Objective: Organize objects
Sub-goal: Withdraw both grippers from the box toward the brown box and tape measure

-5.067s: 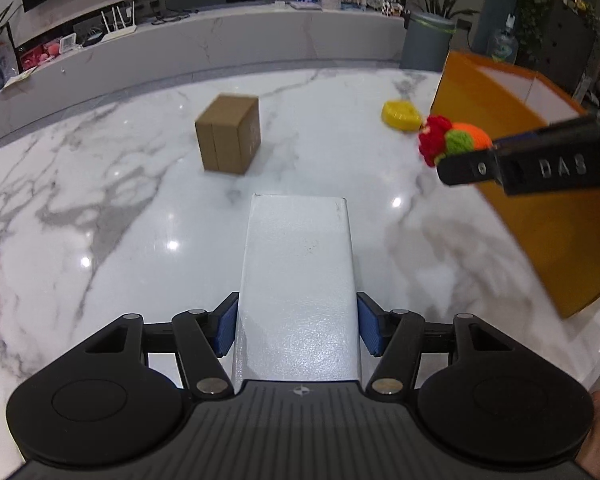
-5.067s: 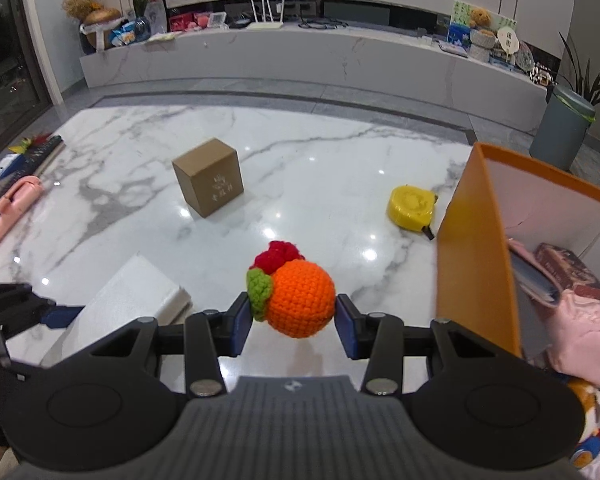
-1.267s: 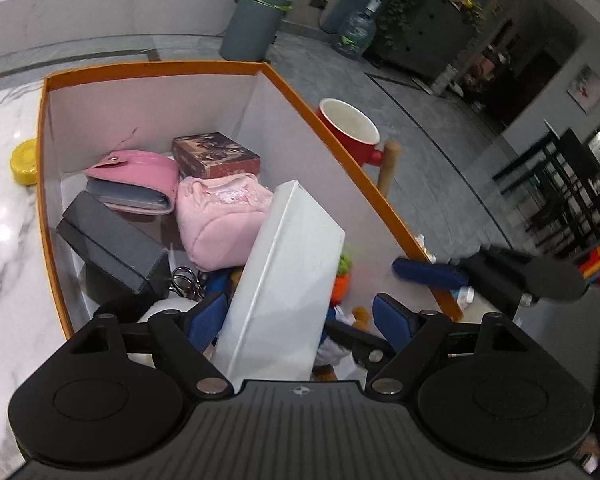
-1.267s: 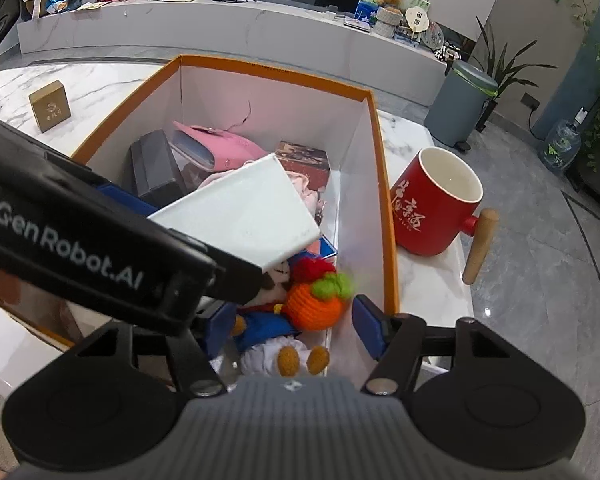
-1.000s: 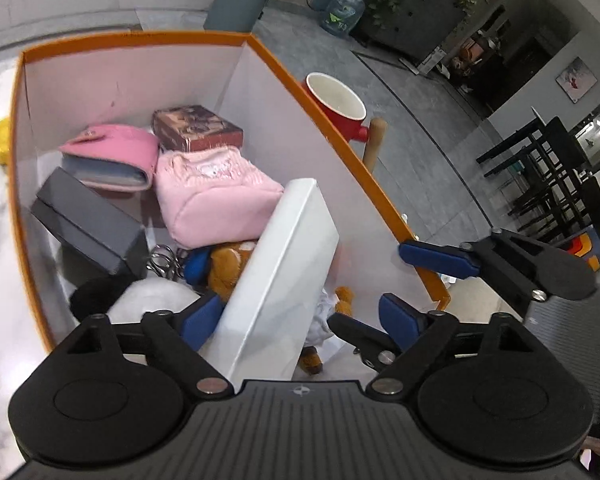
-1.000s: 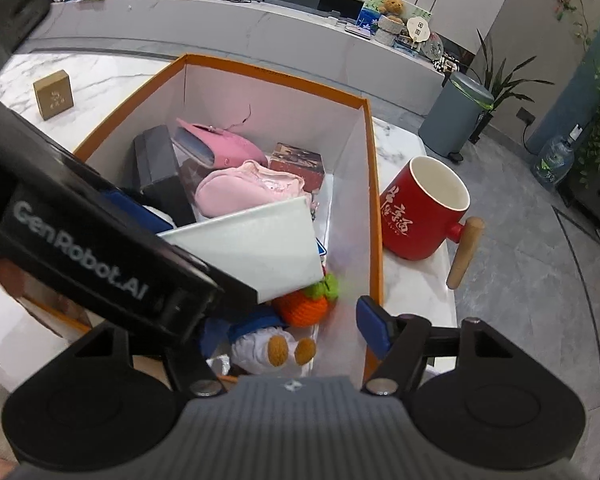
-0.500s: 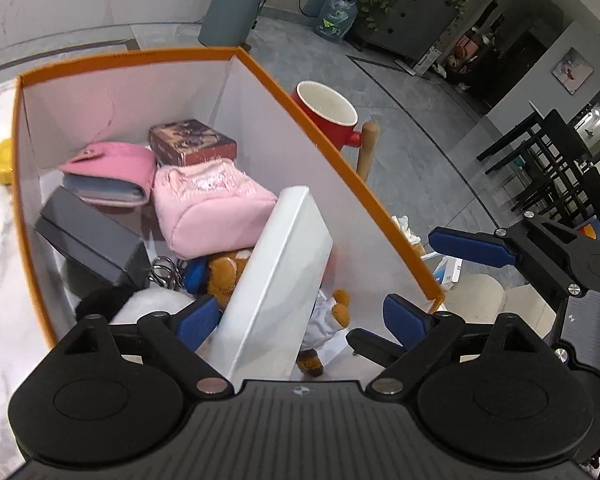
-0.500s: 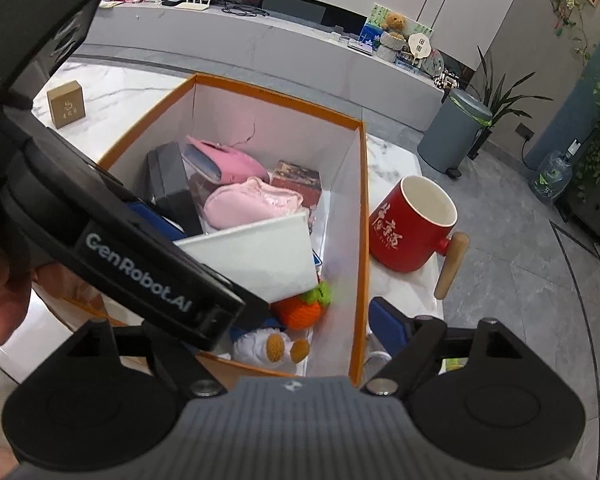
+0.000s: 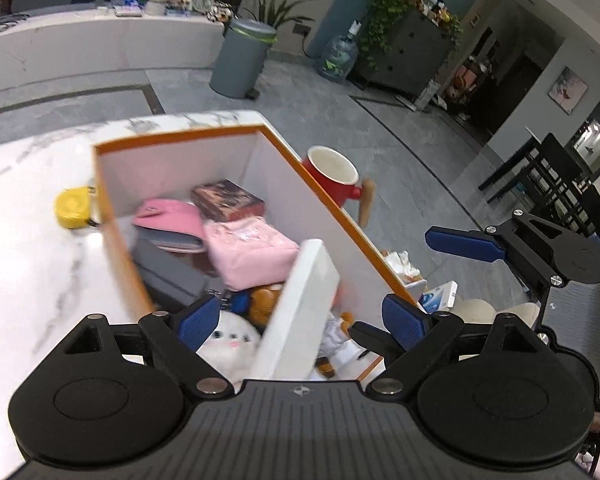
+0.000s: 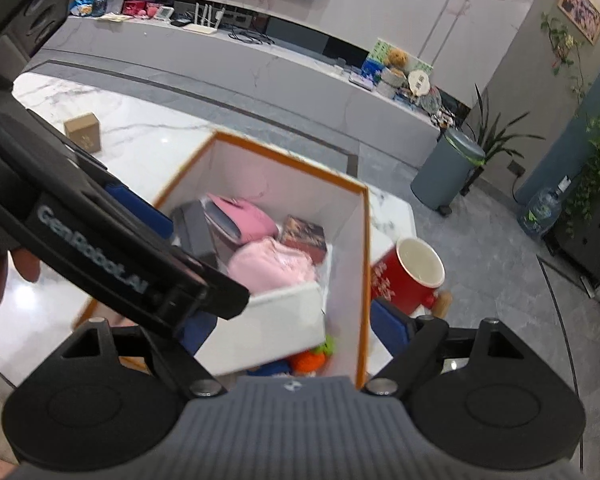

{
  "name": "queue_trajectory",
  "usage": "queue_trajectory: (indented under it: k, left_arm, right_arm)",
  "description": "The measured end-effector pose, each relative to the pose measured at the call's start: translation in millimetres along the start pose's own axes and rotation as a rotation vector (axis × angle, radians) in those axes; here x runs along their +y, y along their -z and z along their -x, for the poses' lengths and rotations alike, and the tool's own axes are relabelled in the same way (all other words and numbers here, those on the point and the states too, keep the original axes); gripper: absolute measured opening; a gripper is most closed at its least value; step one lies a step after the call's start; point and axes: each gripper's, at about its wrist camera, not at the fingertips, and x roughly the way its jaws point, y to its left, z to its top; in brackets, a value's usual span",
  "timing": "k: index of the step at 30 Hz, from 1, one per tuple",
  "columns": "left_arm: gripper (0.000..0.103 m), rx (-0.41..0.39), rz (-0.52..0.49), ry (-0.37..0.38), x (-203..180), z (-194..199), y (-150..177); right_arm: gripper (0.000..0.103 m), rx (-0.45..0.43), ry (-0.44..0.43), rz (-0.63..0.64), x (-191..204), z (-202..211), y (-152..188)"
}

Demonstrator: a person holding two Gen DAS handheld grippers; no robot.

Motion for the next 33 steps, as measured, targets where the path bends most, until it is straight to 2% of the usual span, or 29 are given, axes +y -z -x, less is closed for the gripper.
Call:
queue_trajectory:
  k: [13,22,33]
  left_arm:
    - [0.103,-0.066,0.036,-0.079,54,67,17]
    - [0.103,-0.076,0.081,-0.121,98,86,35]
    - [0.103,-0.101,0.108,-0.234,156,89,55]
  right_arm:
    - [0.087,-0.054,-0.072,0.083,69,12,-42]
    - [0.087,-0.053,-0.104,0.153,114,4,-60]
    - [0.087,-0.017,-0.15,0.172,163,-35,-65]
